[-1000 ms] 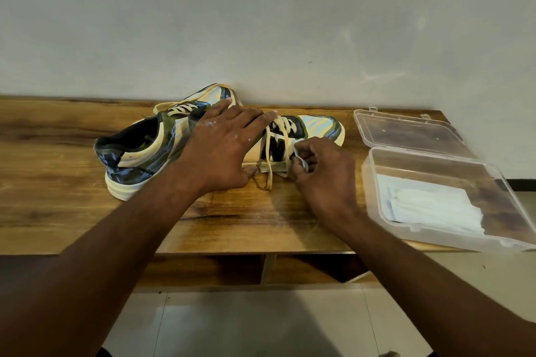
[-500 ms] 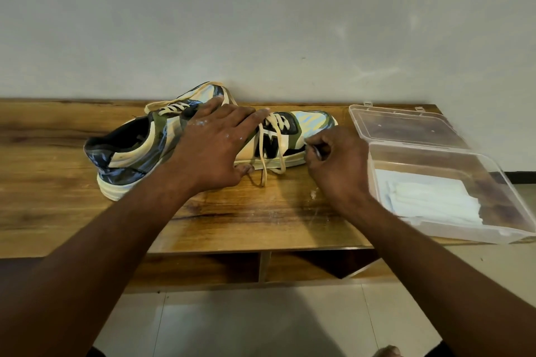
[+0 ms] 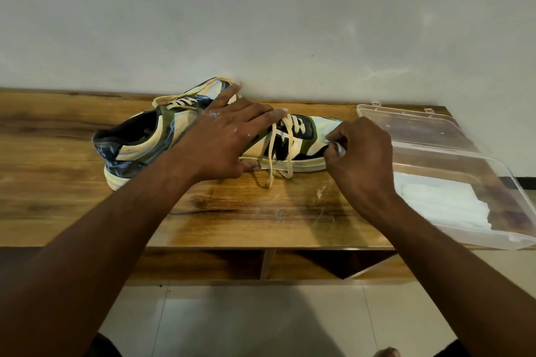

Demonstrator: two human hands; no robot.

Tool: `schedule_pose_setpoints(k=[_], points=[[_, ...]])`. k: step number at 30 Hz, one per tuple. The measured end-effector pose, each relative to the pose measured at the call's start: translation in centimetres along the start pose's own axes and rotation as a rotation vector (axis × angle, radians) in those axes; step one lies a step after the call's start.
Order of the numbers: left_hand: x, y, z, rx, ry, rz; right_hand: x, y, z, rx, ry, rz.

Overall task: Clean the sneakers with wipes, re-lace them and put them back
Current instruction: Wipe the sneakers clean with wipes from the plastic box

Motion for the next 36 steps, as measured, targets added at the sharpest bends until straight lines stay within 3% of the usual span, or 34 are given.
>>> schedule_pose_setpoints(k=[4, 7, 15, 18, 28, 36], points=[[-0.6, -0.3, -0.5, 0.033, -0.019, 0.009, 0.6, -0.6, -0.7, -0.025, -0.045, -0.068], [-1.0, -1.0, -0.2, -0.07, -0.021, 0.052, 0.4, -0.3, -0.5, -0.013, -0.024, -0.079], [-0.1, -4.8, 2.8, -0.84, -0.495, 0.387, 0.5, -0.1, -0.7, 0.006, -0.013, -0.086], [0.9, -5.3, 3.8, -1.015, -0.625, 0.472, 0.6, 0.2, -0.6, 0.027, -0.007, -0.097], [2.6, -3.6, 4.1, -0.974, -0.616, 0.298, 0.3, 0.3, -0.9, 0.051, 0.012, -0.122], [2.8, -2.3, 3.8, -0.866, -0.665, 0.222, 1.3, -0.8, -1.3, 0.101, 0.049, -0.244]])
Point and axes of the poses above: each hand's wrist, its own y-axis towards the middle knuckle, its own x-axis out of the palm, z = x × y, the point moved 4 cm from there along y, towards the middle knuckle, and after that the axes turned 4 degrees about x, right-handed, at the moved point
